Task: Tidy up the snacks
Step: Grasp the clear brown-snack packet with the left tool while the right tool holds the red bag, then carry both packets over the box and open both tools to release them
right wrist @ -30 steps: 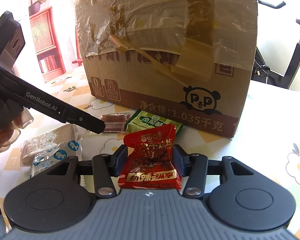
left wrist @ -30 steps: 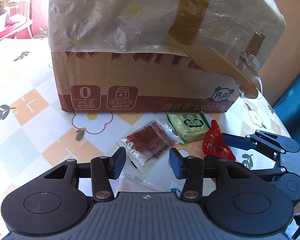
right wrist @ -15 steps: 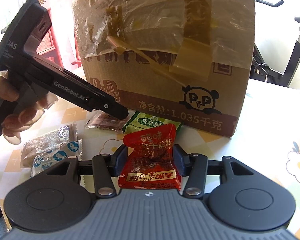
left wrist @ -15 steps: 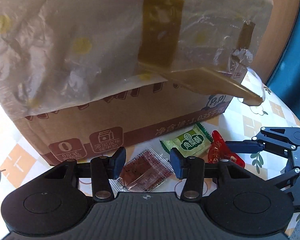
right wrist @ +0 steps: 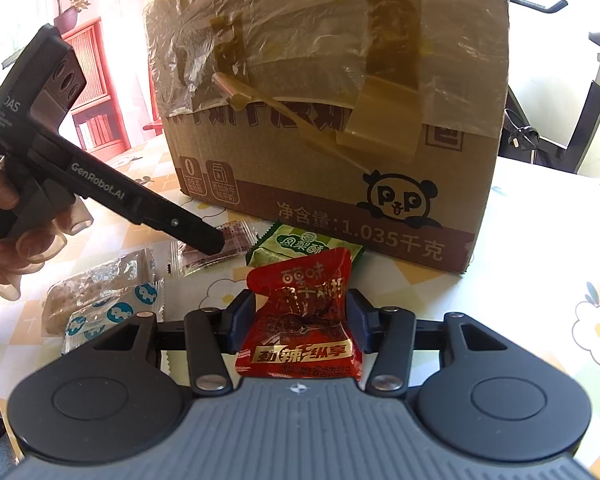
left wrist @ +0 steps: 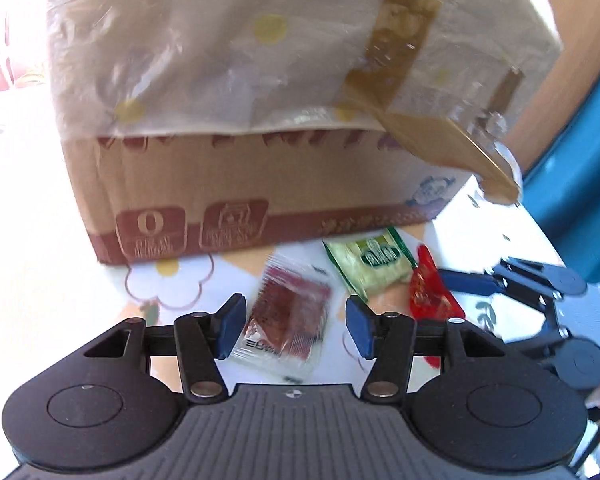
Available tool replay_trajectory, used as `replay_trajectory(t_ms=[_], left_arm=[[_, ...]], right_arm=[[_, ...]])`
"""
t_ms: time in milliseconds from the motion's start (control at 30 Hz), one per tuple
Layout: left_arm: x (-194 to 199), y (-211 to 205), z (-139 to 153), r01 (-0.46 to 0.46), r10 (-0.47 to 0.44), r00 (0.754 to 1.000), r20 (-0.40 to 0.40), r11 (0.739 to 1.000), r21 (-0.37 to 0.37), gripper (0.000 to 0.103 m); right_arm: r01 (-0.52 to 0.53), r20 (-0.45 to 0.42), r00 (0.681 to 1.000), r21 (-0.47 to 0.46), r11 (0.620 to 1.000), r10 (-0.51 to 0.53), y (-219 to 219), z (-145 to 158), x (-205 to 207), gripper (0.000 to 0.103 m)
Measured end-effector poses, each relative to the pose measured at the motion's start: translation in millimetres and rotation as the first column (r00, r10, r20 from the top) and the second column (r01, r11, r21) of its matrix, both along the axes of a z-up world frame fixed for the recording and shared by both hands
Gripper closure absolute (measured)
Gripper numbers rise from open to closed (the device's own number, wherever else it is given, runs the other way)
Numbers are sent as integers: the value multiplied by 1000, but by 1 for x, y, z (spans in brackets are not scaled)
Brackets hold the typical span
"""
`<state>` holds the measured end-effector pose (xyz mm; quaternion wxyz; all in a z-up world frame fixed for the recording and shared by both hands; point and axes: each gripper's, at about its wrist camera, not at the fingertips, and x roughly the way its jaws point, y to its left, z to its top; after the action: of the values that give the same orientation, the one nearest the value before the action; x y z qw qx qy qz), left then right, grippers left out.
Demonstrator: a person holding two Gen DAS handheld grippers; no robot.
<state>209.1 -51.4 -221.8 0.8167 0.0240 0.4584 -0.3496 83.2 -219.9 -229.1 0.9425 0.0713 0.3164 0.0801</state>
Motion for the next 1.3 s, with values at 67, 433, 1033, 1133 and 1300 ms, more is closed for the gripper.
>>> replay_trajectory(t_ms=[67,433,1033,1133,1300], left_arm=[[-6,-4,1,14,-15,1000,27,999,34,45],[-26,-36,-7,4,-47,982,185,973,229,41],[-46,17,19,-183,169,972,164,980,74,63],[-49,20,27,-184,171,968,185,982,52,63],[-54,23,43,-193,182,956,230,981,22,63]], right_arm=[[-1,0,1000,-6,1000,1,0,0,0,51],[6,1,1000,-8,1000,-6,0,0,0,51],[6,-7,1000,-15,1000,-6,0,-1,1,48],[0,19,1000,-12,1000,0,0,2,-5,57],[11,51,999,-5,1000,-11,-2,11,-13,58]])
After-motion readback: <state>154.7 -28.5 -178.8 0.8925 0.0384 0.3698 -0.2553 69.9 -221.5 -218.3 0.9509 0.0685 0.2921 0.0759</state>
